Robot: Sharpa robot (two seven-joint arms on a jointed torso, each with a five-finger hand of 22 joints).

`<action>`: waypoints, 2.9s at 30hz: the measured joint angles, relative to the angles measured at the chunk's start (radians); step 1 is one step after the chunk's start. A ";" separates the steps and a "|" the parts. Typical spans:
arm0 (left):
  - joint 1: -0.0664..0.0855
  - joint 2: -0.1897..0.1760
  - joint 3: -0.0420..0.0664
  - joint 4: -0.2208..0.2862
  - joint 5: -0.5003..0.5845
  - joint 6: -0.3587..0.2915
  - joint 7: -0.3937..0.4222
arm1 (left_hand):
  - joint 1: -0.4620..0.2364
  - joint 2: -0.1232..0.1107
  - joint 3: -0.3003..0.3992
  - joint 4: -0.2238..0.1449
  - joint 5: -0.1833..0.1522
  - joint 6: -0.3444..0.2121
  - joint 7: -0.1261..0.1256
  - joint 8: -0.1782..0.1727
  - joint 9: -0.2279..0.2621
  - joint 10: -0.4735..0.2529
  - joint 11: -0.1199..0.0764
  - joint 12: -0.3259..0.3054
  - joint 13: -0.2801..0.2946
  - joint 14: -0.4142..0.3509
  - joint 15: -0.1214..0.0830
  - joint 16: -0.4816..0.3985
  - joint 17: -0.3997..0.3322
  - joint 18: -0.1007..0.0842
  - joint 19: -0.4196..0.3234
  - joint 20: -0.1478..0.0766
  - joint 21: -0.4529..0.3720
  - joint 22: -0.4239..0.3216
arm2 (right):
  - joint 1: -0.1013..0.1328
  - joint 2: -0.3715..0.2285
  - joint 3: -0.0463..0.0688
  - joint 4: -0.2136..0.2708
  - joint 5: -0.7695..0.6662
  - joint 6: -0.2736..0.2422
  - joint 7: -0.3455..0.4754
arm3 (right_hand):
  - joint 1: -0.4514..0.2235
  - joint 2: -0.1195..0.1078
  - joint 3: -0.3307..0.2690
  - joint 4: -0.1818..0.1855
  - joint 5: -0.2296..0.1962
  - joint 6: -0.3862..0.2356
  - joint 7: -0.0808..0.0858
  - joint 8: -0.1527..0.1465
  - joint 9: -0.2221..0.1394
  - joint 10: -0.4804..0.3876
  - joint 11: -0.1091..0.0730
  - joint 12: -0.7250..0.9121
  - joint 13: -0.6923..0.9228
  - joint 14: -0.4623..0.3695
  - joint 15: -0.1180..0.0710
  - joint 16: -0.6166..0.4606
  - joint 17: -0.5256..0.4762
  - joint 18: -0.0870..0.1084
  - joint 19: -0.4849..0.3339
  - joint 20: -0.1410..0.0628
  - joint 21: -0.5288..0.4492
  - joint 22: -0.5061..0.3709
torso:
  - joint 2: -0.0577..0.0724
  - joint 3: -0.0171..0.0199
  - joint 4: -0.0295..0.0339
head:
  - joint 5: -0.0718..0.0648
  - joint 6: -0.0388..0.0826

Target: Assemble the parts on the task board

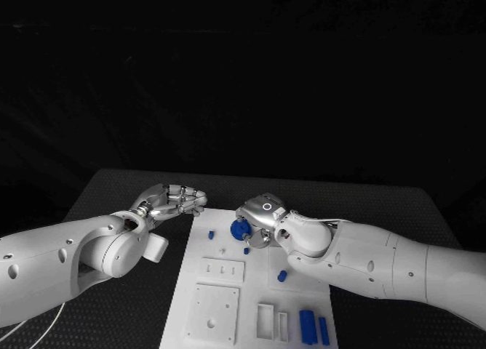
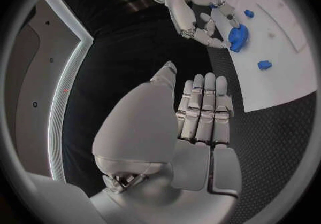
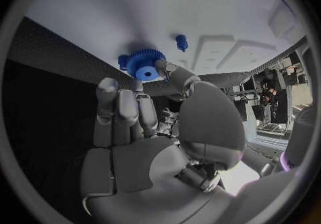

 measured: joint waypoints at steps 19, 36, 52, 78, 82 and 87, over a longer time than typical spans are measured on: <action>0.000 0.002 0.000 -0.001 0.000 0.000 0.000 | 0.000 0.000 0.000 0.000 0.000 0.000 0.000 0.000 0.000 0.000 0.000 0.000 0.000 0.000 0.000 0.000 0.001 -0.002 0.000 0.000 0.000 0.000 | 0.001 0.016 -0.002 -0.013 0.026 0.003 0.013 | 0.019 0.008 0.015 -0.023 0.081 -0.076 0.017 -0.069 0.089 -0.027 0.023 -0.041 0.000 -0.016 0.019 -0.017 -0.021 0.000 -0.006 0.002 0.000 0.000 | 0.000 0.0000 -0.0002 | 0.001 0.002; 0.000 0.000 0.000 0.001 0.000 0.000 -0.001 | 0.000 0.000 0.000 0.000 0.000 0.000 0.000 0.000 0.000 0.000 0.000 0.000 0.000 0.000 0.000 0.000 0.002 -0.006 0.000 0.000 0.000 0.000 | 0.004 0.011 0.000 -0.006 0.056 0.038 0.025 | 0.029 0.011 0.022 -0.056 0.174 -0.098 0.010 -0.084 0.072 -0.031 0.020 -0.050 0.000 -0.016 0.019 -0.020 -0.025 0.001 -0.011 0.007 0.000 0.000 | 0.000 0.0000 -0.0012 | 0.000 -0.002; 0.000 0.000 0.000 0.000 0.000 0.000 -0.001 | 0.000 0.000 0.000 0.000 0.000 0.000 0.000 0.000 0.000 0.000 0.000 0.000 0.000 0.000 0.000 -0.004 0.002 -0.006 0.000 0.000 0.000 -0.001 | 0.004 0.000 0.000 0.000 0.067 0.040 0.021 | 0.014 0.015 -0.015 -0.065 -0.016 -0.070 0.012 -0.065 0.067 -0.030 0.019 -0.050 0.000 -0.016 0.019 -0.020 -0.025 0.001 -0.011 0.007 0.000 0.000 | 0.000 0.0012 -0.0022 | 0.001 -0.004; 0.000 0.004 0.000 -0.006 0.000 0.000 -0.001 | 0.000 0.000 0.000 0.000 0.000 0.000 0.000 0.000 -0.001 0.000 0.000 0.000 0.000 0.000 0.000 -0.004 0.004 -0.006 0.000 0.000 0.000 0.000 | 0.002 -0.005 -0.001 0.007 0.099 0.049 0.022 | 0.062 0.038 0.054 -0.117 0.150 -0.140 -0.030 -0.084 0.045 -0.038 -0.009 -0.061 0.000 -0.020 -0.006 -0.020 -0.029 0.017 -0.013 0.009 -0.006 0.000 | 0.000 -0.0006 -0.0011 | 0.001 -0.006; 0.000 0.004 0.000 -0.006 0.000 0.000 -0.001 | 0.000 0.000 0.000 0.000 0.000 0.000 0.000 0.000 0.000 0.000 0.000 0.000 0.000 0.000 0.000 -0.004 0.004 -0.006 0.000 0.000 0.000 0.000 | 0.002 -0.006 -0.001 0.007 0.107 0.051 0.023 | 0.062 0.038 0.058 -0.116 0.150 -0.140 -0.030 -0.084 0.044 -0.034 -0.013 -0.061 0.000 -0.020 -0.006 -0.020 -0.029 0.019 -0.013 0.009 -0.006 0.000 | 0.000 -0.0007 -0.0011 | 0.001 -0.007; 0.000 0.003 0.000 -0.006 0.000 0.000 -0.001 | 0.000 0.000 0.000 0.000 0.000 0.000 0.000 0.000 0.000 0.000 0.000 0.000 0.000 0.000 0.000 -0.004 0.004 -0.006 0.000 0.000 0.000 0.000 | 0.003 -0.009 -0.001 0.008 0.116 0.052 0.024 | 0.058 0.042 0.074 -0.115 0.158 -0.140 -0.030 -0.085 0.045 -0.034 -0.013 -0.061 -0.001 -0.020 -0.006 -0.020 -0.029 0.024 -0.013 0.009 -0.006 0.000 | -0.001 -0.0007 -0.0007 | -0.001 -0.008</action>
